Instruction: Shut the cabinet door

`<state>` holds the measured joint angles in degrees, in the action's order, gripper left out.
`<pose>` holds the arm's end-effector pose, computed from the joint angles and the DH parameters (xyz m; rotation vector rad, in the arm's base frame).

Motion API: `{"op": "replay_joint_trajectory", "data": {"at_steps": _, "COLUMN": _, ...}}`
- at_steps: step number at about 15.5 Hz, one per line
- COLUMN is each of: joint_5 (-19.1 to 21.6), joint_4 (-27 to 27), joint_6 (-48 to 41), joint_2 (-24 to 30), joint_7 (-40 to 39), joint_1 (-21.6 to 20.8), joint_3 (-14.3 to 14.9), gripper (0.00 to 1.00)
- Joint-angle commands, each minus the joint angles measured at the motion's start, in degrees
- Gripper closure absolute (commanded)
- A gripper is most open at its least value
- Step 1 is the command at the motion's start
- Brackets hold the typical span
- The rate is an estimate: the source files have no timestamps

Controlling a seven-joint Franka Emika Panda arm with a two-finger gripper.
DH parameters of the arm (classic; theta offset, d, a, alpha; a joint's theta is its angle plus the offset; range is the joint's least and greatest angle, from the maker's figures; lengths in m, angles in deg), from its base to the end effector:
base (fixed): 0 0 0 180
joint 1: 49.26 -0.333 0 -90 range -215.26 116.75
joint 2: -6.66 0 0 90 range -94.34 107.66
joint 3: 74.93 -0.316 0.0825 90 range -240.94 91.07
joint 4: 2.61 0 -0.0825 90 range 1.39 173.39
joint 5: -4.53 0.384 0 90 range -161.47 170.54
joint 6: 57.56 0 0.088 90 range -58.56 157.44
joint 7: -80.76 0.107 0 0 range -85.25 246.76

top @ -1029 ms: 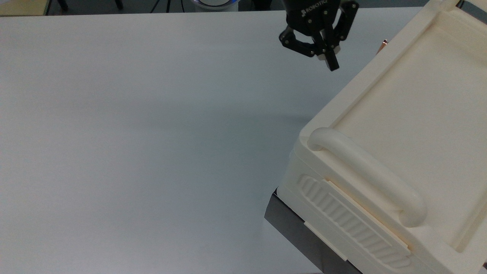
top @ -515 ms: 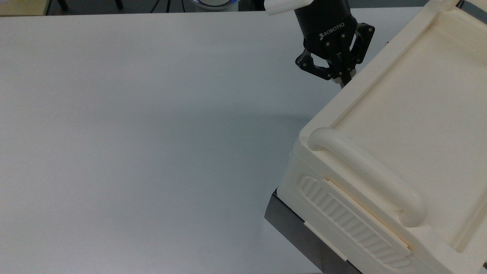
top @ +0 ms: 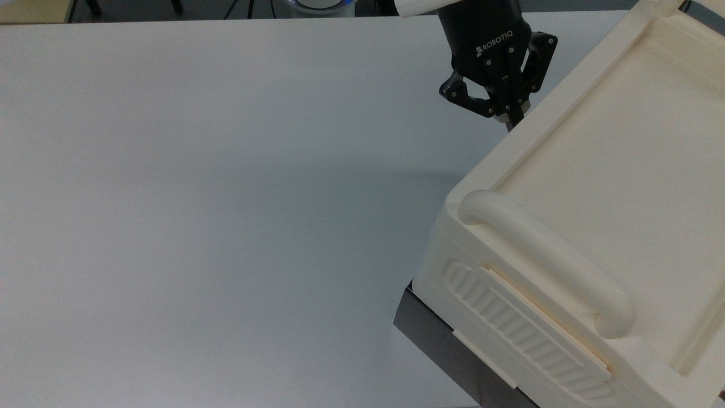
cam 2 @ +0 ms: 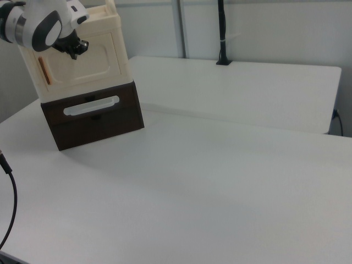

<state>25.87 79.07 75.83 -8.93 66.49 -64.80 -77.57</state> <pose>0.6550 0.2168 0.6153 -2.5920 -0.5137 -0.8416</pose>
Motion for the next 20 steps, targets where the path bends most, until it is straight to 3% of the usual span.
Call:
{"op": "replay_joint_trajectory", "data": {"at_steps": 1, "joint_5": -4.0, "joint_4": 2.7, "joint_6": -9.16, "joint_2": 3.29, "joint_7": -1.91, "joint_1": 2.17, "joint_3": 1.31, "gripper": 1.0}}
{"op": "replay_joint_trajectory", "data": {"at_steps": 4, "joint_5": -13.75, "joint_4": 2.34, "joint_6": -23.22, "joint_2": 4.78, "joint_7": -1.03, "joint_1": 5.86, "joint_3": 1.31, "gripper": 1.0}}
{"op": "replay_joint_trajectory", "data": {"at_steps": 7, "joint_5": -20.18, "joint_4": 2.52, "joint_6": -28.78, "joint_2": 5.66, "joint_7": -0.33, "joint_1": 9.29, "joint_3": 1.4, "gripper": 1.0}}
{"op": "replay_joint_trajectory", "data": {"at_steps": 10, "joint_5": -26.24, "joint_4": 3.39, "joint_6": -33.18, "joint_2": 6.63, "joint_7": 6.24, "joint_1": 11.05, "joint_3": 1.32, "gripper": 1.0}}
{"op": "replay_joint_trajectory", "data": {"at_steps": 18, "joint_5": -27.49, "joint_4": 8.5, "joint_6": -40.49, "joint_2": 13.39, "joint_7": 9.69, "joint_1": 14.57, "joint_3": 1.32, "gripper": 1.0}}
{"op": "replay_joint_trajectory", "data": {"at_steps": 20, "joint_5": -27.4, "joint_4": 8.32, "joint_6": -40.4, "joint_2": 13.22, "joint_7": 12.49, "joint_1": 15.19, "joint_3": 1.31, "gripper": 0.77}}
